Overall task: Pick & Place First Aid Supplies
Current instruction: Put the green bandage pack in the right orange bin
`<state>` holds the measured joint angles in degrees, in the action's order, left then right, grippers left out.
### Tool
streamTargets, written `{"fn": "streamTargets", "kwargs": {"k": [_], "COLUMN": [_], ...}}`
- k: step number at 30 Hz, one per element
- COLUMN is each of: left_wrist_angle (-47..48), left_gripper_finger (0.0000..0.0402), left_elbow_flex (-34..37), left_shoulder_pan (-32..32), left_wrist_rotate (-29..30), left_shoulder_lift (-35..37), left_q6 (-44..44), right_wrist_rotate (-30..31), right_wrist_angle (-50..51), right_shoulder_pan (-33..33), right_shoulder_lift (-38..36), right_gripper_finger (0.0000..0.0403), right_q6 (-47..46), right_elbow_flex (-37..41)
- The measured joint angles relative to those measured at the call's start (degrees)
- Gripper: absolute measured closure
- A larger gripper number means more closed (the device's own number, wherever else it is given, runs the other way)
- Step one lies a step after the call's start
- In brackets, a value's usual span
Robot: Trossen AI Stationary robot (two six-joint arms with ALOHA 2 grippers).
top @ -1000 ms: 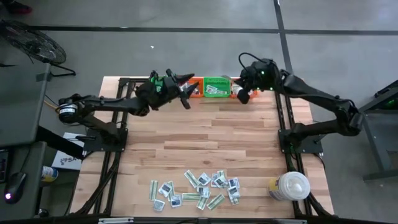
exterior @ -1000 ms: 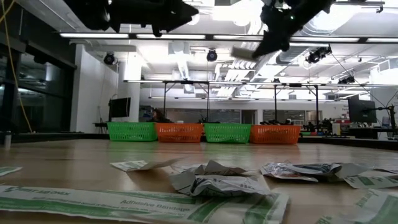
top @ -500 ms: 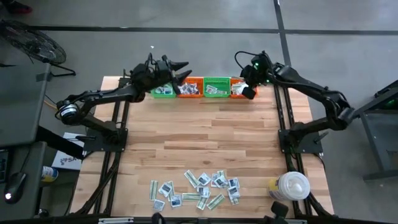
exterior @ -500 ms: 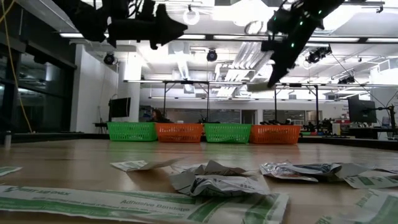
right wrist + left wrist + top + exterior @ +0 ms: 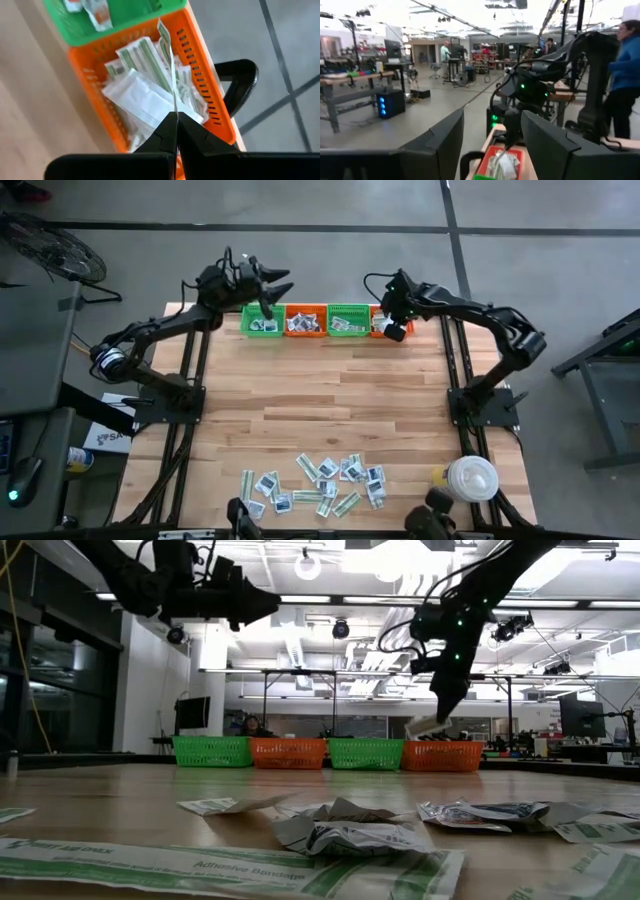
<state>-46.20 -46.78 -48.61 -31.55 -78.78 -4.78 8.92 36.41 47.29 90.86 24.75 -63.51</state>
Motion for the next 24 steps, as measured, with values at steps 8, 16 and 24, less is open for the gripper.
{"fn": "streamTargets", "kwargs": {"k": [8, 16, 24], "left_wrist_angle": [3.66, 4.66, 4.46], "left_gripper_finger": [0.0206, 0.0206, 0.0206], "left_elbow_flex": [0.00, 0.00, 0.00], "left_shoulder_pan": [-4.54, -8.46, -9.66], "left_wrist_rotate": [-7.56, -15.53, -19.60], "left_shoulder_lift": [0.00, -0.02, -0.02], "left_q6": [1.82, 1.95, 1.92], "right_wrist_rotate": [1.71, 5.10, 8.58], "right_wrist_angle": [-1.22, -0.81, -0.86], "right_shoulder_pan": [0.33, 0.37, 0.36], "right_shoulder_lift": [1.52, 1.52, 1.39], "right_gripper_finger": [0.0403, 0.0378, 0.0308], "right_q6": [4.43, 6.77, 5.13], "right_elbow_flex": [0.00, 0.00, 0.00]}}
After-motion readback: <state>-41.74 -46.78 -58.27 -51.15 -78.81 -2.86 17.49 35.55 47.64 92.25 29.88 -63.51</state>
